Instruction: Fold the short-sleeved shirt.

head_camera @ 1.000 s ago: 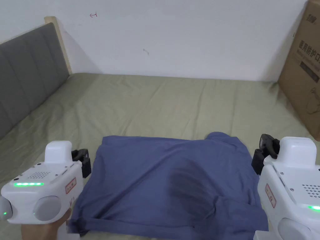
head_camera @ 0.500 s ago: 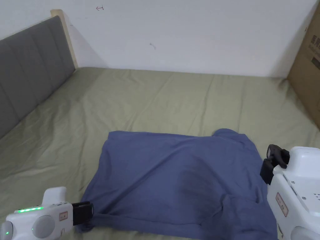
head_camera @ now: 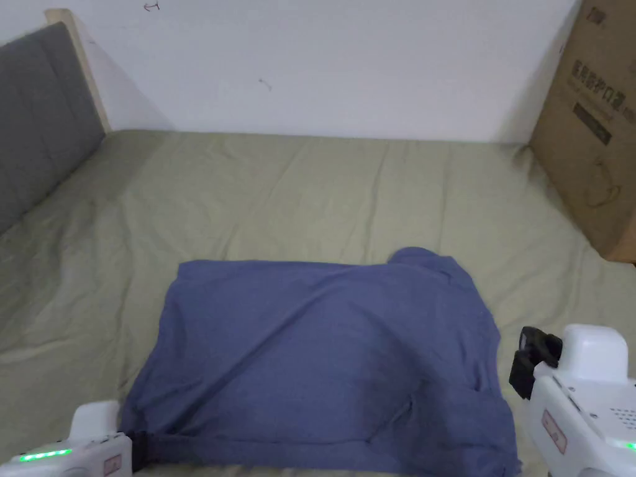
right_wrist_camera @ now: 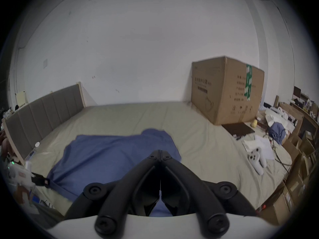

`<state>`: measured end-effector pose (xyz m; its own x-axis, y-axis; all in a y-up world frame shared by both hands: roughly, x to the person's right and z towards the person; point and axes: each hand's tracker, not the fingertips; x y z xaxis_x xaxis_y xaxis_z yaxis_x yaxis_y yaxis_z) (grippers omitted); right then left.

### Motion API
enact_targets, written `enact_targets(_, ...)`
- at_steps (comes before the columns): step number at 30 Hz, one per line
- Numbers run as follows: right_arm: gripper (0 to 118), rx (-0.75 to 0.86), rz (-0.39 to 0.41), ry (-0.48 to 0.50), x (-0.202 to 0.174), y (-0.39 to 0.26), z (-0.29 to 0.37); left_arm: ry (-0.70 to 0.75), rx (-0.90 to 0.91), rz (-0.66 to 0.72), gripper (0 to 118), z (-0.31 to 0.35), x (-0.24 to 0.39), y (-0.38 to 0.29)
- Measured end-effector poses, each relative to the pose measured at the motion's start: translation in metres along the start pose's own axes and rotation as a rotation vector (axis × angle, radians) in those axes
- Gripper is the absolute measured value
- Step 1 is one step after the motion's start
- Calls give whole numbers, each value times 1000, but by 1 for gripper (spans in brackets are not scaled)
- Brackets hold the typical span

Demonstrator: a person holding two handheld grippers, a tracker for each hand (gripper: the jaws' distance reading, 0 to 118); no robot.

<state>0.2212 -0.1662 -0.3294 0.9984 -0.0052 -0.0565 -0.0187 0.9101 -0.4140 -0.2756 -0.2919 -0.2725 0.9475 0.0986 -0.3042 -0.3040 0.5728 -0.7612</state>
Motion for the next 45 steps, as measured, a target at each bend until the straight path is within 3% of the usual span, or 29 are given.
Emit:
enact_targets(1, 25, -53, 1, -3, 5, -11, -5, -13, 10, 7, 4, 5, -1, 1)
enact_targets(3, 83, -190, -15, 6, 13, -35, -19, -24, 26, 13, 4, 10, -2, 6)
enact_targets(5, 104, -304, -47, 6, 20, -67, -34, -25, 38, 9, 4, 14, -2, 9)
enact_targets(7, 109, -383, -67, 6, 23, -93, -45, -26, 44, -1, 4, 17, 1, 12)
enact_targets(12, 105, -519, -94, 12, 25, -136, -66, -22, 42, -12, 4, 16, 3, 14)
enact_targets(13, 95, -526, -89, 11, 25, -140, -67, -20, 41, -12, 4, 16, 3, 14)
enact_targets(14, 75, -534, -79, 15, 25, -142, -68, -20, 40, -12, 4, 16, 3, 14)
enact_targets(15, 42, -529, -79, 21, 25, -143, -67, -20, 39, -12, 4, 16, 4, 14)
enact_targets(16, 26, -522, -81, 40, 25, -142, -65, -20, 39, -10, 4, 16, 4, 14)
enact_targets(18, 8, -491, -90, 70, 23, -137, -60, -22, 36, -5, 4, 16, 4, 15)
enact_targets(26, 6, -319, -37, 99, 13, -77, -51, -28, 77, 18, 4, 16, 5, 41)
enact_targets(33, 6, -265, -36, 90, 4, -23, -102, -24, 135, 32, 4, -5, 6, 106)
enact_targets(45, 6, -468, -112, 18, -4, -29, -231, -1, 24, -20, 4, -112, 23, 177)
